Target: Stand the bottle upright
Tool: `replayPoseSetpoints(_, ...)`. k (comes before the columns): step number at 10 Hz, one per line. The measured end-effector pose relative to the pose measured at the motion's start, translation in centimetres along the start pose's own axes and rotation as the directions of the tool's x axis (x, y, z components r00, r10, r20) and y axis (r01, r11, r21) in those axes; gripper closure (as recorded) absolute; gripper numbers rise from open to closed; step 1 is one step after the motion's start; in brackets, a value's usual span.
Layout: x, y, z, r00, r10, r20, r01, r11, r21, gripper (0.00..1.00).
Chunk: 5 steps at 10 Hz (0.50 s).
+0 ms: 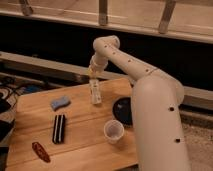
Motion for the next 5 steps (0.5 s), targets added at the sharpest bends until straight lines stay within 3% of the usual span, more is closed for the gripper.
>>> replayPoseSetpoints(5,0.26,0.10,-0.31,1.000,-0.018,0.023,0.018,1.000,-0.016,0.98)
